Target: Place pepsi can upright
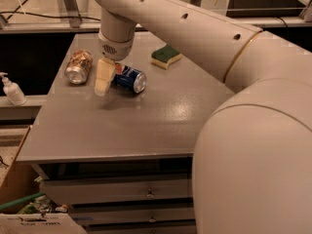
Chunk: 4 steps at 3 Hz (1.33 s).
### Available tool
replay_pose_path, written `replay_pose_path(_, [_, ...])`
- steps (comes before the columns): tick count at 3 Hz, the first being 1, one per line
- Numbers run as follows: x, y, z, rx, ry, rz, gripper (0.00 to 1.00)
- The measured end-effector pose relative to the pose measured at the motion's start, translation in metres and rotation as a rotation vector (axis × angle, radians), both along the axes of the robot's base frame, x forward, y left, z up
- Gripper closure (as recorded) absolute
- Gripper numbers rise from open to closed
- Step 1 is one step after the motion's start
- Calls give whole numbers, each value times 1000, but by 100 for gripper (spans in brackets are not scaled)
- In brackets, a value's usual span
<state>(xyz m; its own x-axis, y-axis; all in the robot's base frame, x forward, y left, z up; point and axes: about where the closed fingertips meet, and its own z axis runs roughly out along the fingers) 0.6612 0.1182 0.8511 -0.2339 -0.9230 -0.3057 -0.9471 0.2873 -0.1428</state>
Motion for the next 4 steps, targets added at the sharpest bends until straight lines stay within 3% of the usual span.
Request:
replay_pose_path(1, [0, 1, -5, -45, -8, -36, 0])
replay_pose_path(3, [11, -17, -23, -161, -48, -89, 0])
replay_pose_path(4, [17, -23, -29, -173, -37, -112, 0])
